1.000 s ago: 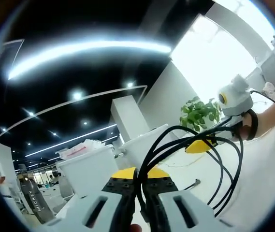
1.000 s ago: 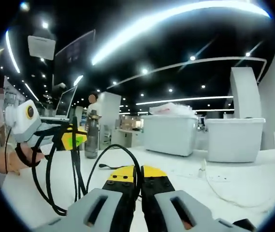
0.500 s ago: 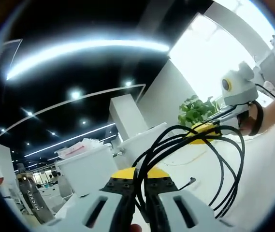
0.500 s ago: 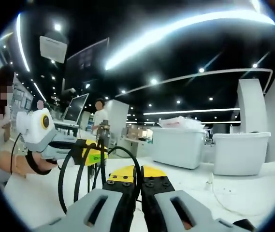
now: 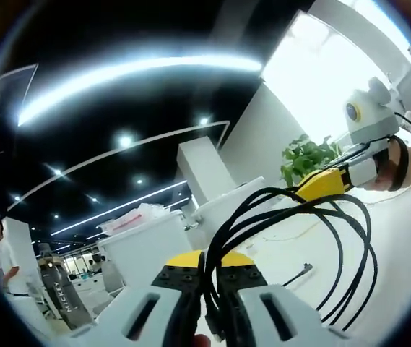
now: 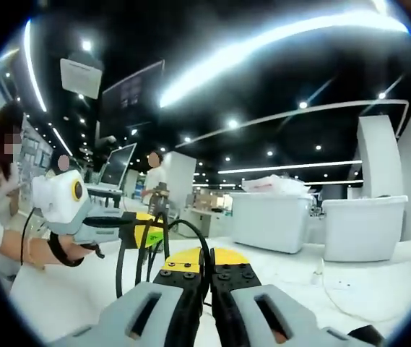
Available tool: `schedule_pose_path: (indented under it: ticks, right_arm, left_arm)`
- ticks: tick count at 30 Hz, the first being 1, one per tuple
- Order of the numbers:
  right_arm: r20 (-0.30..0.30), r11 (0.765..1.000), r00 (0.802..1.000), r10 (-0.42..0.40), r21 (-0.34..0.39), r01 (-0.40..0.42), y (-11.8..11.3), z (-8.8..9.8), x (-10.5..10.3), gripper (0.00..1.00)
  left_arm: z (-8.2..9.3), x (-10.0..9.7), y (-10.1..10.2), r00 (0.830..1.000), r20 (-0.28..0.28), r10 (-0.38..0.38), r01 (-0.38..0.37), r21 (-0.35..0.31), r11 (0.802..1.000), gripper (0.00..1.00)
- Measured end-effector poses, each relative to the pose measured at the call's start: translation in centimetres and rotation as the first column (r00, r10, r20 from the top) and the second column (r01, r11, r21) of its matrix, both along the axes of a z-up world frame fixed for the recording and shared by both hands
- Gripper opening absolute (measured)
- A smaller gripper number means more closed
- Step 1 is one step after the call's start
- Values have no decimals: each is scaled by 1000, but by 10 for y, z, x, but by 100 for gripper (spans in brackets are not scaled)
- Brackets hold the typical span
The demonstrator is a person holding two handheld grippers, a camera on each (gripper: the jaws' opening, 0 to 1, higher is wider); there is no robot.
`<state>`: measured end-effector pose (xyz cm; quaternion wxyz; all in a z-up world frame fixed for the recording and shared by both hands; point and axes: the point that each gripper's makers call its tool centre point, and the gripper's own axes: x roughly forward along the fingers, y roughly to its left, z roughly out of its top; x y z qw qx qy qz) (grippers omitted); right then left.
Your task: Coil the Type-C to USB data cable on the desktop and secure it with Velcro straps.
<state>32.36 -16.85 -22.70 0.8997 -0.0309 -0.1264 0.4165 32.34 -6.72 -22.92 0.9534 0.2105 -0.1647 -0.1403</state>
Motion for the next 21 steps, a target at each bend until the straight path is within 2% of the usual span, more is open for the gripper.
schedule_pose_path:
  ticks: [8,21]
  right_arm:
    - [-10,997,998,69,16,-69,8,1,-10,2]
    - [-29,975,975,219,49,-218,23,2,-33,2]
  left_arm:
    - [-3,3,2,1000,-3,12,-12,10,1000,10]
    - [-5,5,5,1000,-8,20,-20,16,1000,13]
